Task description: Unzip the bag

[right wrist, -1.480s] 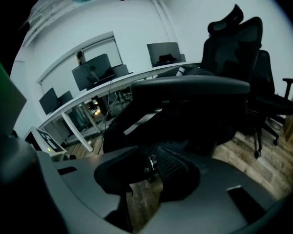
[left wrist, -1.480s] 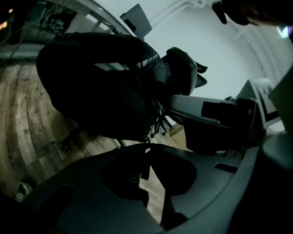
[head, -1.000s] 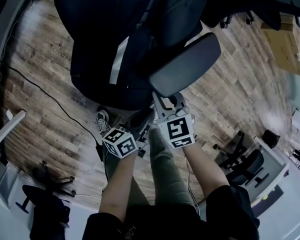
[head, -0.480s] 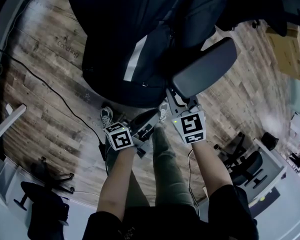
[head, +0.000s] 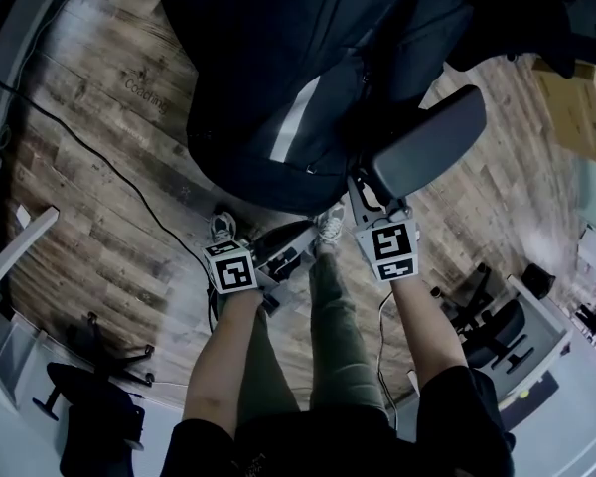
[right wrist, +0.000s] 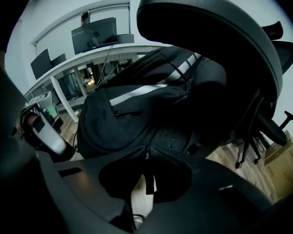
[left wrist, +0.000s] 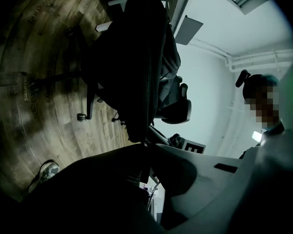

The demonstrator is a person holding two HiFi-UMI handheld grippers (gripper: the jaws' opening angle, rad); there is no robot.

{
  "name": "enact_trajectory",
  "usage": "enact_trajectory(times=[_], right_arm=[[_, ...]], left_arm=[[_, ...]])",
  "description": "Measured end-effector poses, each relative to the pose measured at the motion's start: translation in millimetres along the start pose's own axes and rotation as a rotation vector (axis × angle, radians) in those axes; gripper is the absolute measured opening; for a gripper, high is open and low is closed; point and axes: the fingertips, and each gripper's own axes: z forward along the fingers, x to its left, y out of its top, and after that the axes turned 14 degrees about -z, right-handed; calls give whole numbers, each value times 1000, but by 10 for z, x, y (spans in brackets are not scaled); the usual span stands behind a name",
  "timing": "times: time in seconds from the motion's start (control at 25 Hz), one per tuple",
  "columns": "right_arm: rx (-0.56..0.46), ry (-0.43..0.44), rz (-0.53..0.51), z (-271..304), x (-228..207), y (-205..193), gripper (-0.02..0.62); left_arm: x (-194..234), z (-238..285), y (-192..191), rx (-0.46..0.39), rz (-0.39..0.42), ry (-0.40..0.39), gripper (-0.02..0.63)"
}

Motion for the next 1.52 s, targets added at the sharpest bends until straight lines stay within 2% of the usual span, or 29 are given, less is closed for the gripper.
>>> enact_trajectory(times=[0.24, 0.44, 0.68, 1.04, 1.4, 1.52], right_arm=[[34, -30, 9, 109, 52, 25, 60], [53, -49, 21, 180, 126, 105, 60], [96, -76, 23, 246, 191, 150, 60], [159, -112, 97, 343, 233, 164, 58], [192, -119, 148, 378, 224, 169, 58], [201, -112, 163, 396, 226, 172, 58]], left_arm=[[-21, -352, 212, 14, -3, 18, 44], [-66, -591, 395, 74, 39, 45, 44], [-125, -843, 617, 99, 62, 69, 44], [-224, -1164, 960, 178, 124, 123, 44], [-369, -1448, 1387, 184, 181, 170, 45], [-422, -1548, 1558, 154, 189, 175, 46]])
